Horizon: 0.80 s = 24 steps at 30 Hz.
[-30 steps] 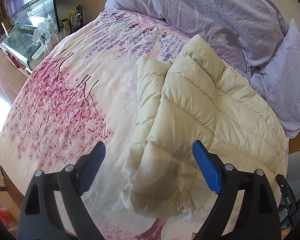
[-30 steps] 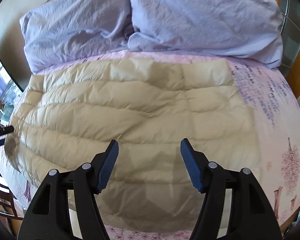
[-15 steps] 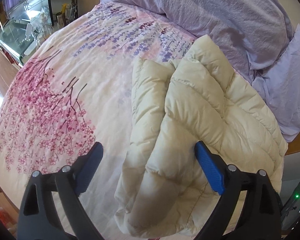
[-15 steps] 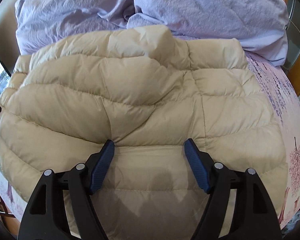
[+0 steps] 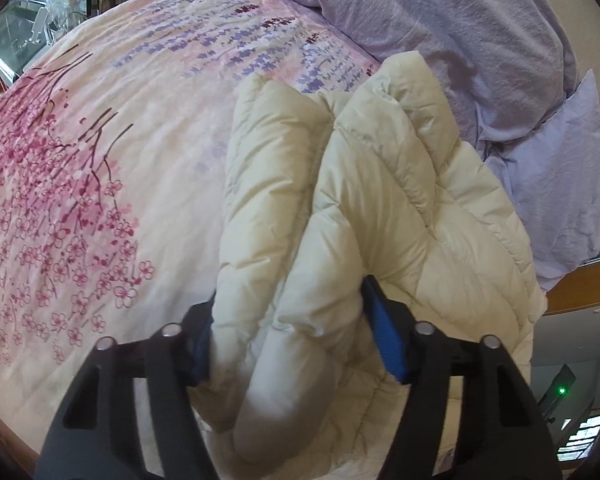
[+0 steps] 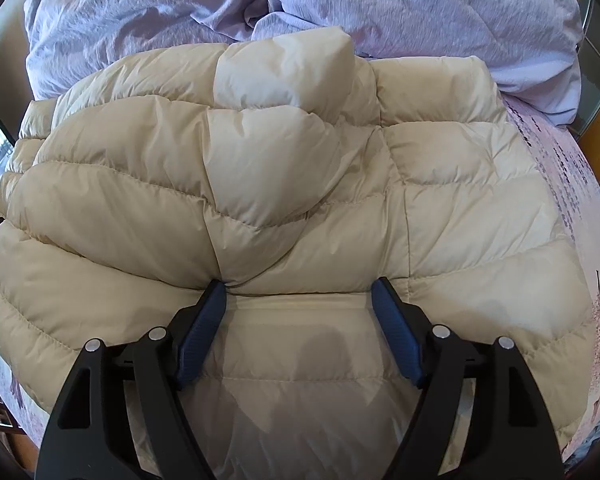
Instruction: Fold large clothes
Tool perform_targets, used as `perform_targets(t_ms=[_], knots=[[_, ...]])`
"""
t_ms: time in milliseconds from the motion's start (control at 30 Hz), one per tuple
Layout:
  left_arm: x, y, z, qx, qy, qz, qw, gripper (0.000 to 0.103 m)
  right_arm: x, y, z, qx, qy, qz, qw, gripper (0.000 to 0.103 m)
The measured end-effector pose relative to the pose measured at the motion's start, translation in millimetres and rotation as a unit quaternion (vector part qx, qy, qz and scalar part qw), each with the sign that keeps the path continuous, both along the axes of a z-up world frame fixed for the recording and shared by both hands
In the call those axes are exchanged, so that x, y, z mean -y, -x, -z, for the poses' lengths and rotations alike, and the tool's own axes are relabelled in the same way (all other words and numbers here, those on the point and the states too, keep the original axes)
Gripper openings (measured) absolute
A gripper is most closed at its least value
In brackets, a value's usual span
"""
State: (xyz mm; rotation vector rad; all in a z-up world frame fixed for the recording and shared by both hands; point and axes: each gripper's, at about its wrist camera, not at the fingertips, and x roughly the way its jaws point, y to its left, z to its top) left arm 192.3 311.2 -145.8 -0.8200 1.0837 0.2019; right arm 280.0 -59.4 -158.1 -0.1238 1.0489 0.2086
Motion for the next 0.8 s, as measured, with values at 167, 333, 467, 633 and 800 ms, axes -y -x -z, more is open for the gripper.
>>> perform_targets(t_ms=[167, 333, 467, 633, 800], knots=[[3.7, 3.0, -13.0, 0.024, 0.023, -0.001, 0.9995, 0.028, 0.0, -0.3, -0.3, 0.001, 0.002, -0.001, 1.0, 0.077], [13.3, 5.4, -48.1, 0.066, 0.033, 0.014, 0.9972, 0.02, -1.4, -2.1, -0.6, 0.0, 0.004, -0.003, 1.0, 0.078], [28.0, 2.6, -82.1, 0.108, 0.043, 0.033, 0.9927, 0.019, -1.2, -3.0, -0.8, 0.0, 0.005, -0.004, 1.0, 0.078], [56.9, -6.0, -122.4, 0.157, 0.063, 0.067, 0.9833, 0.018, -0.8, -4.3, -0.4, -0.001, 0.003, -0.006, 1.0, 0.078], [89.8, -18.8, -150.0, 0.186, 0.095, 0.099, 0.9729, 0.018, 1.6, -4.9, -0.1, -0.001, -0.003, -0.009, 1.0, 0.078]])
